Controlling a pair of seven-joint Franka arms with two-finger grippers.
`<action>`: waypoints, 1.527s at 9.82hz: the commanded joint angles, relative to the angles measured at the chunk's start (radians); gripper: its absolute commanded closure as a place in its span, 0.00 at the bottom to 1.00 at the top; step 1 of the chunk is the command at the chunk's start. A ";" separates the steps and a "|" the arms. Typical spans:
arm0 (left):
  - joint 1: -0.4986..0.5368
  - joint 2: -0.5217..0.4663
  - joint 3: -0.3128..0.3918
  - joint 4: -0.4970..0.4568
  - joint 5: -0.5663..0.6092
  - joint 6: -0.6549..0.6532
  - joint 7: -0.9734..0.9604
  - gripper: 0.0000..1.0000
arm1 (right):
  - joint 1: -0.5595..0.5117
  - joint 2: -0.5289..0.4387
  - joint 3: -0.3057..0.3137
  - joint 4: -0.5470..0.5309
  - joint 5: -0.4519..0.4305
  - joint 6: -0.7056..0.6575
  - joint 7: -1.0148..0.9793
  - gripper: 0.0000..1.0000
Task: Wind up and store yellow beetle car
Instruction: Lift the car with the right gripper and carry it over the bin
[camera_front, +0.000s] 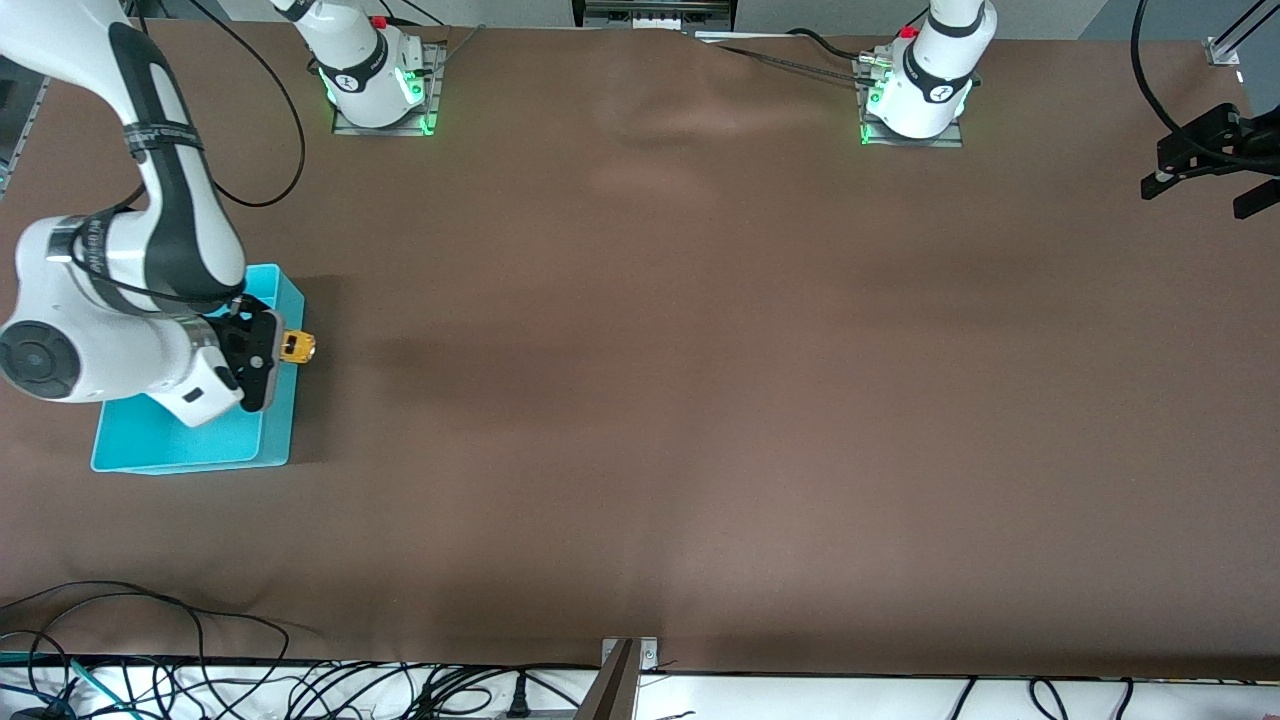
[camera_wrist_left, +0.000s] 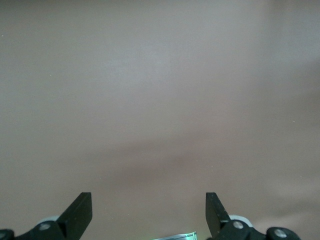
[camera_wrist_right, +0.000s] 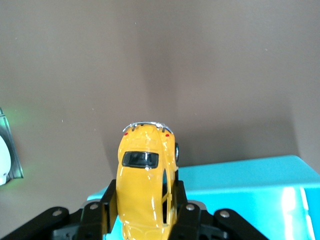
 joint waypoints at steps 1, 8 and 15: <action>-0.009 0.006 0.000 0.026 0.005 -0.006 0.007 0.00 | -0.078 0.034 0.002 0.023 -0.021 0.017 -0.109 1.00; -0.009 0.006 0.002 0.023 0.005 -0.008 0.007 0.00 | -0.158 0.148 -0.009 0.024 -0.076 0.200 -0.280 1.00; -0.006 0.000 0.003 0.023 0.005 -0.026 0.007 0.00 | -0.203 0.227 -0.009 0.023 -0.107 0.266 -0.332 0.34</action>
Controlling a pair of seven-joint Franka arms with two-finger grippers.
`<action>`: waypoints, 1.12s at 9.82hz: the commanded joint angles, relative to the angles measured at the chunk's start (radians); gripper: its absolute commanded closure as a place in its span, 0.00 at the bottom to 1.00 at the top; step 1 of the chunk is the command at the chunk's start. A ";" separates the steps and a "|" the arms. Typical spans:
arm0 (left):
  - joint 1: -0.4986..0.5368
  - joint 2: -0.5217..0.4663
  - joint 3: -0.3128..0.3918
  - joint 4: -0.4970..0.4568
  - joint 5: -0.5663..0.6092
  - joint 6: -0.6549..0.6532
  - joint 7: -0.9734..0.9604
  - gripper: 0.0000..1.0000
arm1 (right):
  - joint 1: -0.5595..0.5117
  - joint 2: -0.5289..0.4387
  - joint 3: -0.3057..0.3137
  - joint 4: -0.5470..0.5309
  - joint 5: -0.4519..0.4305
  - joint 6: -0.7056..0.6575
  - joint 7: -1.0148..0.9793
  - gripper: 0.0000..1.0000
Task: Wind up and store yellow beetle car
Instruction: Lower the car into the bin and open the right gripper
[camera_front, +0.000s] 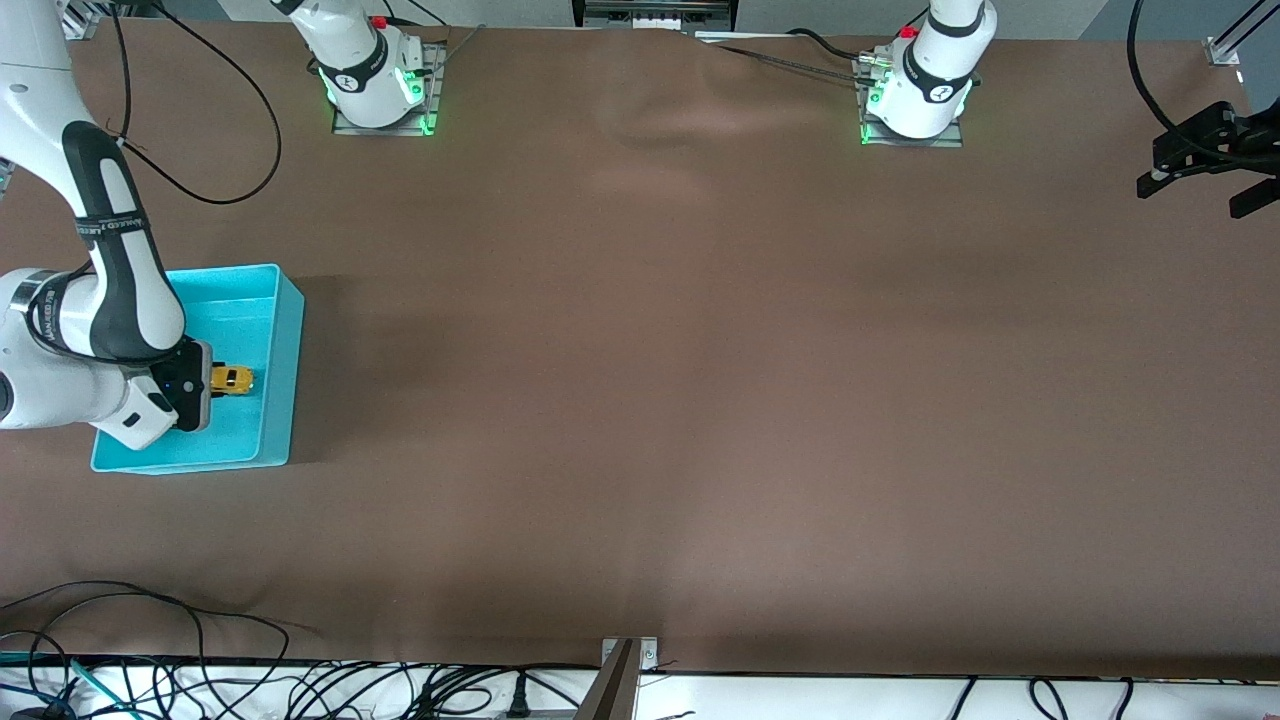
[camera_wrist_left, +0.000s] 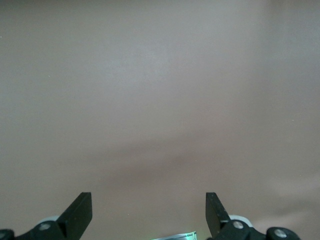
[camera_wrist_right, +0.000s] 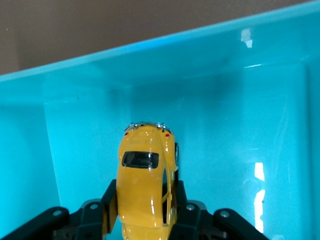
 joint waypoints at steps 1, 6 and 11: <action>-0.002 0.001 0.004 0.023 0.005 -0.022 0.006 0.00 | -0.013 0.021 0.012 0.020 -0.015 0.000 -0.041 0.21; 0.007 0.001 0.009 0.018 0.004 -0.029 0.007 0.00 | -0.023 0.006 0.012 0.034 -0.009 -0.021 -0.112 0.00; 0.026 0.001 0.018 0.017 0.002 -0.042 0.004 0.00 | -0.024 -0.095 0.023 0.122 0.004 -0.261 -0.044 0.00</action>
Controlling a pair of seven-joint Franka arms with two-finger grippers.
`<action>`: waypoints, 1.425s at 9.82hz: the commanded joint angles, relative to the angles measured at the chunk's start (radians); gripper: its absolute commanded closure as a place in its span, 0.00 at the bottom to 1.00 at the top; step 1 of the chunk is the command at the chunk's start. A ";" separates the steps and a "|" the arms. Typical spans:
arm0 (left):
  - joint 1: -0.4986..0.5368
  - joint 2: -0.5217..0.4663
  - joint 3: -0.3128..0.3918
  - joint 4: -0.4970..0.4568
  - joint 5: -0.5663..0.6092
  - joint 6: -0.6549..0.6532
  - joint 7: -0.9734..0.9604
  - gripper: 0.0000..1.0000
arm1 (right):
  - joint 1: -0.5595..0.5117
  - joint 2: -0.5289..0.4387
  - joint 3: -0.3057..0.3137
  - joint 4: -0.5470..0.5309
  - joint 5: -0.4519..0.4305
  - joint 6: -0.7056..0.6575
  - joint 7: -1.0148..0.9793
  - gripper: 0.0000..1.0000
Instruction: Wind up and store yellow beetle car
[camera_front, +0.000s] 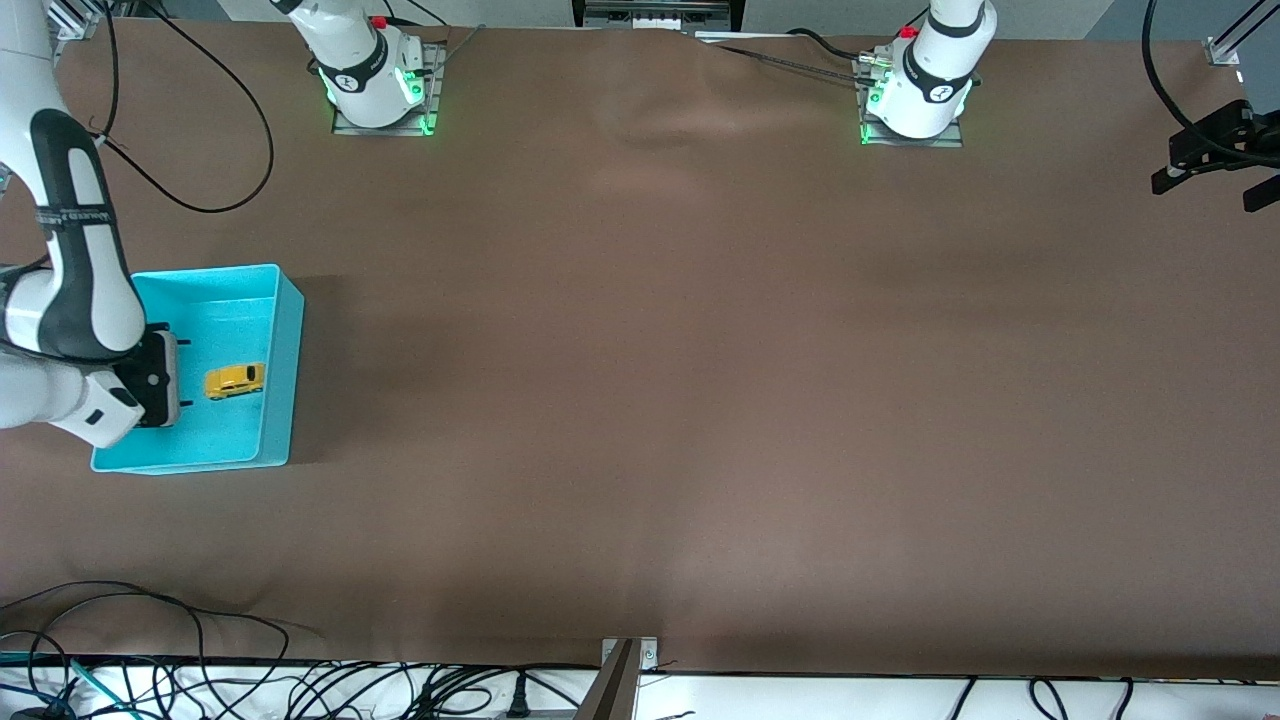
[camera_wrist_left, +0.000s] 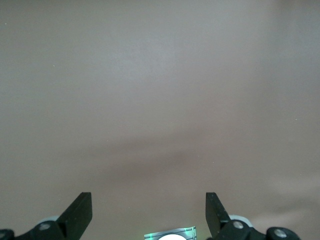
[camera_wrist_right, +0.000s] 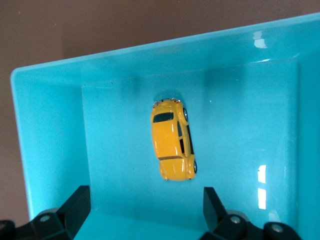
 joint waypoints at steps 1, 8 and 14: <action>0.007 0.001 -0.001 0.018 0.002 -0.022 0.006 0.00 | -0.012 -0.088 0.018 0.007 0.025 -0.119 0.090 0.00; 0.005 -0.001 -0.002 0.029 -0.013 -0.021 0.007 0.00 | -0.007 -0.330 0.085 0.007 0.137 -0.299 0.607 0.00; -0.007 0.018 -0.007 0.029 -0.007 -0.010 0.015 0.00 | -0.007 -0.432 0.220 0.007 0.146 -0.308 1.150 0.00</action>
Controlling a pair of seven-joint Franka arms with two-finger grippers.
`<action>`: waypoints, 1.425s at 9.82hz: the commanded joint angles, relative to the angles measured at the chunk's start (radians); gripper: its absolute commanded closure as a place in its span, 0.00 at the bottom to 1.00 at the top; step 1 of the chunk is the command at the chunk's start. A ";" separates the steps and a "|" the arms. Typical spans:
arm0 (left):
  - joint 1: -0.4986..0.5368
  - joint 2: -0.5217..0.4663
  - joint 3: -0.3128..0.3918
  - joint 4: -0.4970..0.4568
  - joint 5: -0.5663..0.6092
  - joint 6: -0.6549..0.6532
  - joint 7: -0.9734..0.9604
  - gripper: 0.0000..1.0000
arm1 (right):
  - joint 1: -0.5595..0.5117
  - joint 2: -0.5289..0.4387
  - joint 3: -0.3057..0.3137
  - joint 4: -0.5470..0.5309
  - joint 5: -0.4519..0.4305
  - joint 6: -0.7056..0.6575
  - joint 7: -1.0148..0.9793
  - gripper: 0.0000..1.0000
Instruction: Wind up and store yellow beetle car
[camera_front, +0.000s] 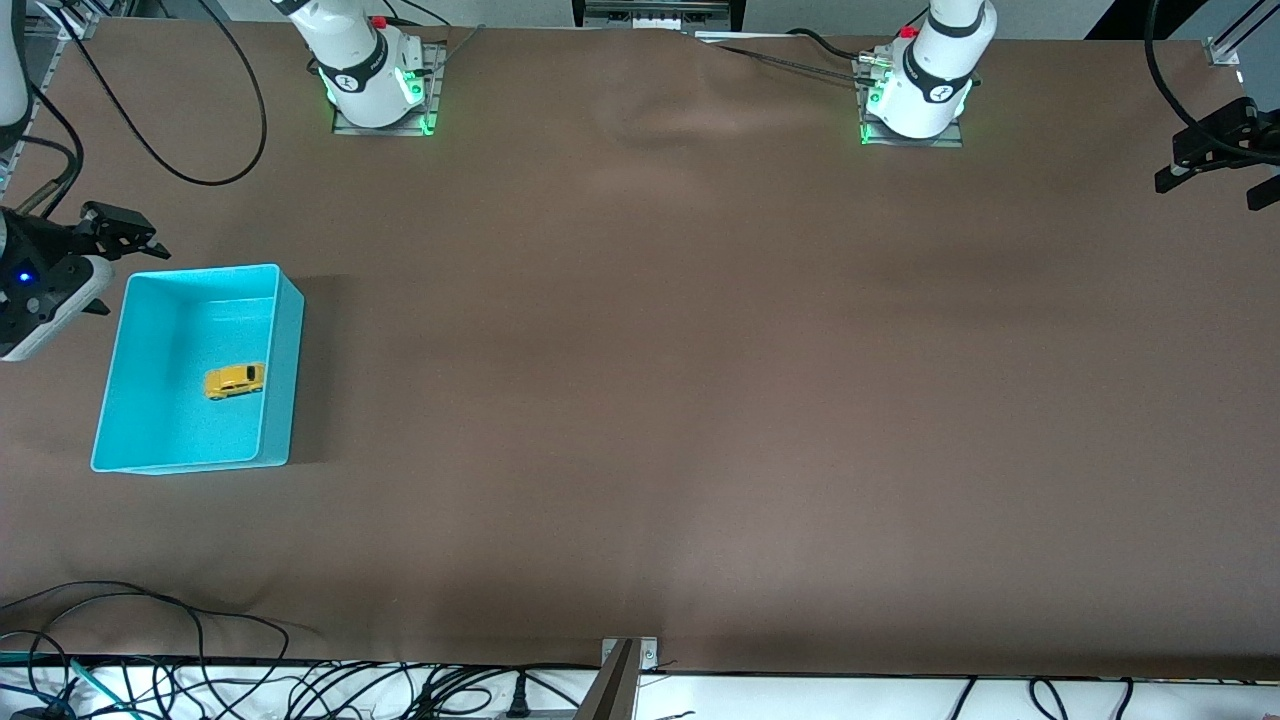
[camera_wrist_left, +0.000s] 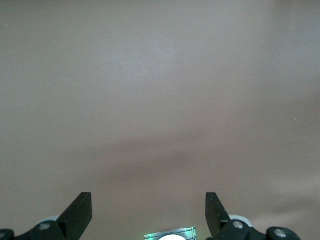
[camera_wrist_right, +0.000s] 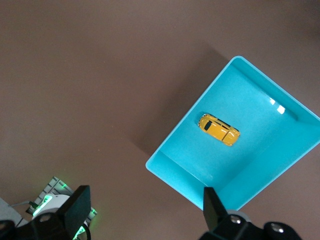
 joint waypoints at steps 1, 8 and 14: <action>-0.008 0.018 -0.002 0.023 -0.012 -0.001 0.015 0.00 | -0.011 -0.031 0.045 -0.014 0.018 -0.009 0.208 0.00; 0.009 0.021 0.002 0.022 0.001 0.019 0.024 0.00 | -0.011 -0.149 0.132 -0.020 0.034 -0.038 0.621 0.00; 0.007 0.027 0.002 0.022 -0.012 0.024 0.024 0.00 | 0.192 -0.211 -0.167 -0.028 0.038 -0.058 0.630 0.00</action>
